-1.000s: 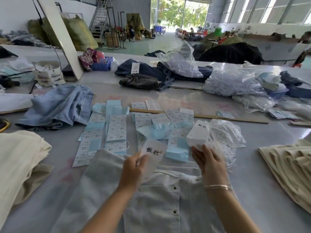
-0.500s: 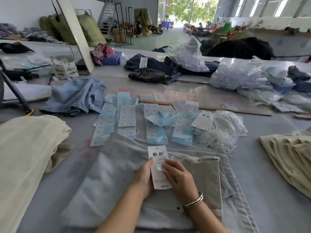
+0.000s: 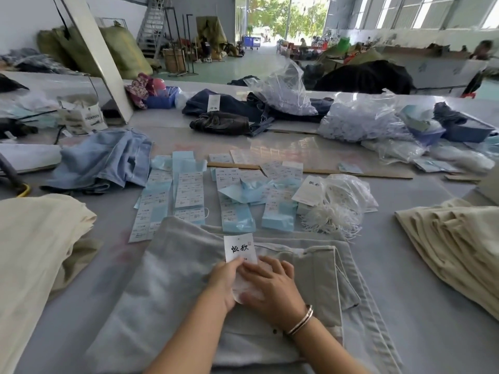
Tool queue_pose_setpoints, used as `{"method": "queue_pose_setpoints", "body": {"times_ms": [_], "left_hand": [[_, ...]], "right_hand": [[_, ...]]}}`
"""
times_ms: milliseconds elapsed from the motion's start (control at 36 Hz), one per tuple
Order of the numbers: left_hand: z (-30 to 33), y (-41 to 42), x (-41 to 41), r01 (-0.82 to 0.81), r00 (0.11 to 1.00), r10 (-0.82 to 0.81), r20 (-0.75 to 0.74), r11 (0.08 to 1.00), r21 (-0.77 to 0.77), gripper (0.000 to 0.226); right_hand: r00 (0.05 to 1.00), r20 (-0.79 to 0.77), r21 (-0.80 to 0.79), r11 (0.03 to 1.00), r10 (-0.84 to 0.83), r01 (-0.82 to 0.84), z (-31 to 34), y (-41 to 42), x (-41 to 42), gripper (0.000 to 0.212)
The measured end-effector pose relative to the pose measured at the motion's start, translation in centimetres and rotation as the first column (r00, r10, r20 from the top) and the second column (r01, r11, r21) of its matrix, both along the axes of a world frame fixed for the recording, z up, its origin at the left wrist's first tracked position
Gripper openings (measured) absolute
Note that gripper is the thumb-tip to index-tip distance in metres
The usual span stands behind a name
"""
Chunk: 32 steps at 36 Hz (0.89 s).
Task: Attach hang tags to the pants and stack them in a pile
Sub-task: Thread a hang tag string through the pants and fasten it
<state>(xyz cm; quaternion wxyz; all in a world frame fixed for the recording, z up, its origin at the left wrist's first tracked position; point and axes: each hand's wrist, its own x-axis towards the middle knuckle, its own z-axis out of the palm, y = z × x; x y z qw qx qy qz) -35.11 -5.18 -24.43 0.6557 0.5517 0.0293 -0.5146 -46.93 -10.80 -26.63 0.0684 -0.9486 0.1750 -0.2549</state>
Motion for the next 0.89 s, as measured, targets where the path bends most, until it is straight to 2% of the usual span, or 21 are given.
{"method": "queue_pose_setpoints", "body": {"times_ms": [83, 194, 250, 278, 333, 389, 417, 472, 528, 611, 722, 806, 889], "left_hand": [[-0.2, 0.0, 0.1, 0.024, 1.000, -0.024, -0.002, 1.000, 0.008, 0.022], [-0.5, 0.0, 0.2, 0.020, 1.000, -0.020, 0.016, 1.000, 0.011, 0.021], [-0.6, -0.1, 0.1, 0.036, 0.998, -0.037, 0.045, 0.999, 0.012, 0.024], [-0.7, -0.2, 0.1, 0.031, 0.994, -0.034, 0.104, 0.999, 0.030, 0.024], [-1.1, -0.3, -0.3, 0.005, 0.958, -0.022, 0.287, 0.998, 0.060, 0.025], [-1.3, -0.2, -1.1, -0.003, 0.890, -0.028, 0.455, 0.998, 0.067, 0.029], [-1.5, -0.2, -1.5, -0.006, 0.847, -0.033, 0.530, 0.997, 0.072, 0.032], [-1.9, -0.1, -2.4, -0.027, 0.753, -0.027, 0.658, 0.997, 0.072, 0.035], [-2.1, 0.0, -2.9, -0.056, 0.676, 0.001, 0.737, 0.997, 0.050, 0.031], [-2.0, 0.1, -3.6, -0.029, 0.621, 0.020, 0.784, 1.000, -0.002, 0.021], [-2.2, 0.1, -3.7, -0.044, 0.578, 0.044, 0.815, 0.999, -0.023, 0.014], [-2.5, 0.1, -3.7, -0.032, 0.580, 0.039, 0.814, 0.999, -0.025, 0.007], [-2.8, 0.1, -3.6, -0.017, 0.582, 0.028, 0.813, 1.000, -0.022, 0.003]], "right_hand": [[0.993, -0.112, -0.051, 0.997, 0.045, -0.051, -0.5, 0.5, -1.6, 0.051], [0.976, -0.154, -0.139, 0.974, 0.155, -0.177, 0.3, 0.5, -3.8, 0.038], [0.967, -0.062, 0.010, 0.969, 0.246, -0.245, 2.1, -0.8, -4.4, 0.029], [0.966, 0.011, 0.104, 0.960, 0.259, -0.259, 3.1, -1.9, -4.6, 0.025], [0.976, 0.170, 0.270, 0.946, 0.139, -0.182, 5.4, -5.1, -4.9, 0.016], [0.951, 0.285, 0.436, 0.900, -0.122, -0.015, 7.3, -9.1, -5.0, 0.024], [0.929, 0.286, 0.496, 0.866, -0.233, 0.065, 8.0, -11.5, -4.8, 0.023], [0.896, 0.180, 0.530, 0.808, -0.406, 0.260, 8.4, -16.5, -4.4, 0.017], [0.842, -0.001, 0.503, 0.727, -0.539, 0.467, 7.8, -21.0, -4.1, 0.018], [0.778, -0.242, 0.372, 0.685, -0.580, 0.627, 6.1, -24.5, -3.8, 0.020], [0.741, -0.351, 0.316, 0.672, -0.573, 0.669, 4.4, -25.1, -2.5, 0.023], [0.729, -0.318, 0.314, 0.658, -0.607, 0.685, 3.6, -24.9, -2.0, 0.022], [0.741, -0.208, 0.426, 0.623, -0.638, 0.656, 3.2, -24.9, -2.2, 0.024]]}}
